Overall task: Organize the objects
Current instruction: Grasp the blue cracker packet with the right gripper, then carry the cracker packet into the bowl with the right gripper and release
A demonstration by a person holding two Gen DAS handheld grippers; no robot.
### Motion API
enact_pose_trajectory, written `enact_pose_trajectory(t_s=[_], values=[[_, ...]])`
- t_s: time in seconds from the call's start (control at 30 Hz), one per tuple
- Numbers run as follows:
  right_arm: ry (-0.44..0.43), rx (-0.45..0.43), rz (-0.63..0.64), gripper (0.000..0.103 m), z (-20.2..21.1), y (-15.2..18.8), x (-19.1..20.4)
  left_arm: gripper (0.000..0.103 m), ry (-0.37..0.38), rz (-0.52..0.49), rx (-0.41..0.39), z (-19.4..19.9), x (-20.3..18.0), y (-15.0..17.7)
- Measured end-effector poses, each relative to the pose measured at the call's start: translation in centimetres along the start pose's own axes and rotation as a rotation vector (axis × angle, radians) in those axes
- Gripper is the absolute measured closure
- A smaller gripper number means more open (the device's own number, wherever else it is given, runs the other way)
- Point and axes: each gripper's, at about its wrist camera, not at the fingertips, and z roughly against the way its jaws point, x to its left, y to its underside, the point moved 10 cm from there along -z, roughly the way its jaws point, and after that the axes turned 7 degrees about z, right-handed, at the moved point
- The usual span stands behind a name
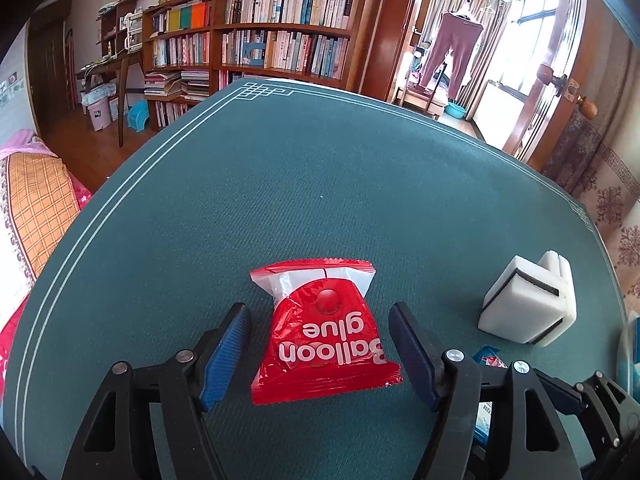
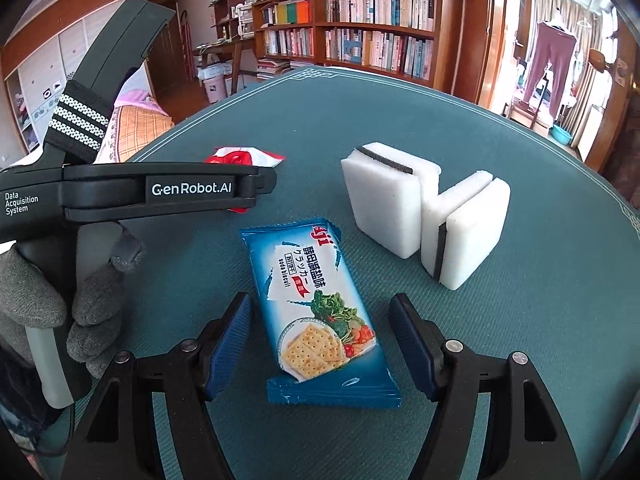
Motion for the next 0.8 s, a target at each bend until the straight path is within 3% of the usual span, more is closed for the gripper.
enact_pose_trajectory(t_s=[0.07, 0.17, 0.8], values=[[0.014, 0.0, 0.005, 0.045, 0.1, 0.0, 0.0, 0.044, -0.005, 0.0, 0.0, 0.0, 0.1, 0.0], [0.041, 0.002, 0.016, 0.056, 0.2, 0.1, 0.0, 0.05, 0.008, 0.002, 0.003, 0.2, 0.1, 0.0], [0.041, -0.04, -0.121, 0.059, 4.1, 1.3, -0.4, 0.05, 0.087, -0.016, -0.04, 2.6, -1.3, -0.5]])
